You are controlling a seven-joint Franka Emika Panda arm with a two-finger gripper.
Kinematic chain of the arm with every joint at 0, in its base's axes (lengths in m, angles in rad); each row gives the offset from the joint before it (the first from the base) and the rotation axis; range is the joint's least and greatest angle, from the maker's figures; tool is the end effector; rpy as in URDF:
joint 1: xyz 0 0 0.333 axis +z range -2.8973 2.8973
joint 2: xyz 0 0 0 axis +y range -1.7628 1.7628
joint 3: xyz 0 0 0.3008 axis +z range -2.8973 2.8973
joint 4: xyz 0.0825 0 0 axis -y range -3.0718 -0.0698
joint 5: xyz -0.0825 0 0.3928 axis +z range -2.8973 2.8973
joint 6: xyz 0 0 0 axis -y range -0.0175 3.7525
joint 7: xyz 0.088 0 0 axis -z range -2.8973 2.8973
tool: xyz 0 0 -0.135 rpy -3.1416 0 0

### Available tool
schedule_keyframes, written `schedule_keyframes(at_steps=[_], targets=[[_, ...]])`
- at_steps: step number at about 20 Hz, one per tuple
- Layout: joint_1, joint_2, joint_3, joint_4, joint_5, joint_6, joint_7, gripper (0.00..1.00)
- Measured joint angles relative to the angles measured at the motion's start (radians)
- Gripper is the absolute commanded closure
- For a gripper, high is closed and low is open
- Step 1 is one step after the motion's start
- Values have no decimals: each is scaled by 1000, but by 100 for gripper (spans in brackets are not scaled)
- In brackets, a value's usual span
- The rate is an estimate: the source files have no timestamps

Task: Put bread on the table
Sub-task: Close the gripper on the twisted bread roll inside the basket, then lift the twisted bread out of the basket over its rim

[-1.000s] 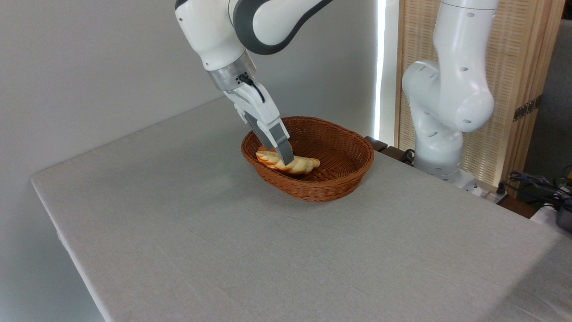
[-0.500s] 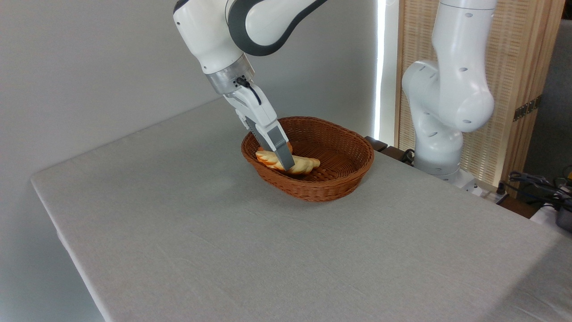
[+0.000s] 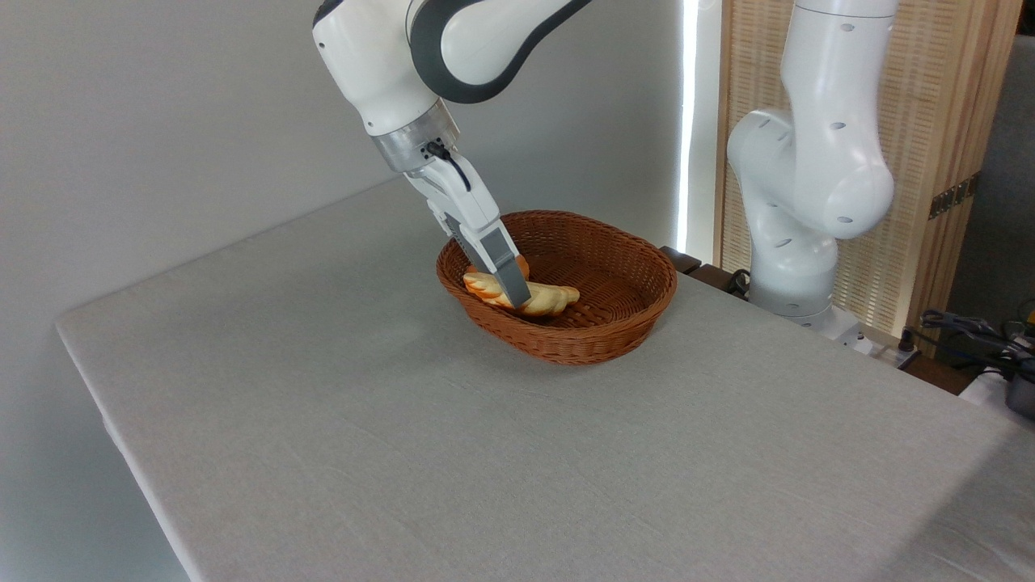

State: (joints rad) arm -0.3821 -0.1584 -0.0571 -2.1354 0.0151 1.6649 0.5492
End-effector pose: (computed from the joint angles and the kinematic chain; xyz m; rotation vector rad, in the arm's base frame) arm 0.4259 -0.1983 0.4080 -2.7252 1.4712 0.4890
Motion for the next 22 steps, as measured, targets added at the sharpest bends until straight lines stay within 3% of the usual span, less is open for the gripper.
schedule_keyframes(at_steps=[22], targets=[[0,-34,0,34,0,-3,0,54]])
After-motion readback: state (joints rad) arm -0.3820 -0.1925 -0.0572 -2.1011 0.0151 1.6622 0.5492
